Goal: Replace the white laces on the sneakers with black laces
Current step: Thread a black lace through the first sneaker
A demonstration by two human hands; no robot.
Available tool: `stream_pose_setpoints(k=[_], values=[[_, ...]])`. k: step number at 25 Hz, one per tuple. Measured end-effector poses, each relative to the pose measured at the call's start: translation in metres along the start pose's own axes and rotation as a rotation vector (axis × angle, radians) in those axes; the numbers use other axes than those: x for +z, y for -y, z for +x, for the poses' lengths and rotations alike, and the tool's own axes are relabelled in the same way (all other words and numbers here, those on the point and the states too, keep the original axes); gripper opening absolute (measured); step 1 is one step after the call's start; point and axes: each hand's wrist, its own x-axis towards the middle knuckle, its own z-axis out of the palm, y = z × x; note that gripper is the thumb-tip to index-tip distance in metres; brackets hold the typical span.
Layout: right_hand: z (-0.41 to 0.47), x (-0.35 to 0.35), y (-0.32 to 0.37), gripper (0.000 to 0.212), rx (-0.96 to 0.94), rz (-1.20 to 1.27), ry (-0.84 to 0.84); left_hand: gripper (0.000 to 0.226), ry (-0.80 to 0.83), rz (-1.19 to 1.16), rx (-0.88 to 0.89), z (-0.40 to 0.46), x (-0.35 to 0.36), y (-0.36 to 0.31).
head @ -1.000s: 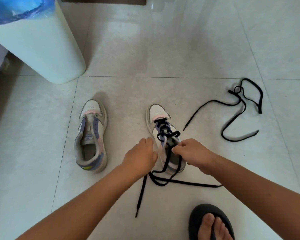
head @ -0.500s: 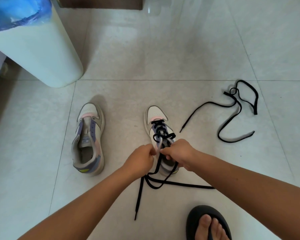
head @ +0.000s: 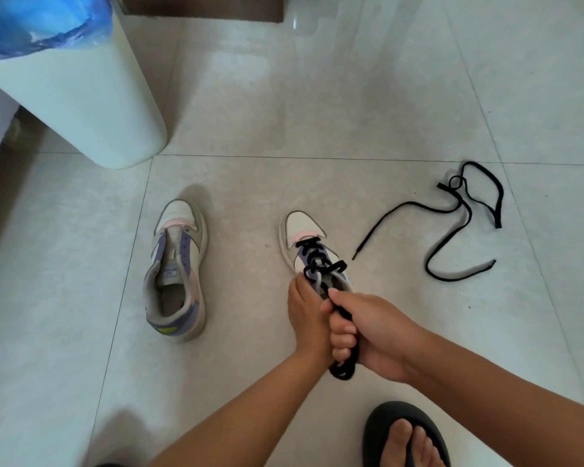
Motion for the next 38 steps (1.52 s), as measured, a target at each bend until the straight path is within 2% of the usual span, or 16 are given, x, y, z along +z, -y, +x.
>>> stream_pose_setpoints(k=[1, 4, 5, 6, 8, 10, 14, 22, 26, 30, 32, 35, 37, 38], values=[[-0.001, 0.001, -0.001, 0.033, 0.005, -0.001, 0.004, 0.055, -0.008, -0.056, -0.025, 0.000, 0.003, -0.001], [-0.001, 0.004, -0.003, 0.037, 0.016, 0.040, 0.020, 0.128, -0.055, -0.089, -0.041, 0.005, 0.008, 0.001], [0.000, 0.003, -0.004, 0.036, 0.010, 0.044, 0.019, 0.141, -0.086, -0.100, -0.035, 0.008, 0.010, 0.001], [0.001, 0.004, -0.004, 0.035, -0.001, 0.037, 0.011, 0.141, -0.108, -0.097, 0.002, 0.009, 0.012, 0.003], [-0.004, 0.007, -0.004, 0.033, -0.041, 0.022, -0.021, 0.124, -0.086, -0.089, 0.070, 0.011, 0.014, 0.002], [-0.016, 0.010, -0.010, 0.031, -0.084, 0.067, -0.046, 0.106, -0.023, -0.110, 0.063, 0.016, 0.015, 0.000], [-0.037, 0.014, -0.022, 0.032, -0.140, 0.083, -0.039, 0.090, -0.012, -0.245, 0.091, 0.031, 0.009, 0.006], [-0.026, 0.008, -0.007, 0.035, -0.231, -0.274, 0.094, 0.089, 0.102, -0.210, 0.208, 0.050, -0.006, 0.017], [-0.027, 0.000, 0.004, 0.035, -0.341, -0.339, 0.053, 0.091, 0.140, -0.068, 0.188, 0.066, -0.018, 0.023], [-0.019, -0.010, 0.011, 0.036, -0.377, -0.474, 0.091, 0.088, 0.159, -0.076, 0.200, 0.066, -0.029, 0.025], [-0.013, -0.018, 0.027, 0.038, -0.414, -0.513, 0.035, 0.075, 0.098, -0.014, 0.310, 0.066, -0.038, 0.026], [-0.019, -0.029, 0.055, 0.040, -0.399, -0.570, 0.097, 0.036, -0.133, 0.160, 0.702, 0.068, -0.049, 0.029], [-0.025, -0.032, 0.066, 0.040, -0.390, -0.594, 0.138, 0.029, -0.241, 0.255, 0.834, 0.070, -0.050, 0.033], [-0.027, -0.034, 0.072, 0.039, -0.398, -0.589, 0.103, 0.029, -0.257, 0.291, 0.856, 0.072, -0.050, 0.034]])
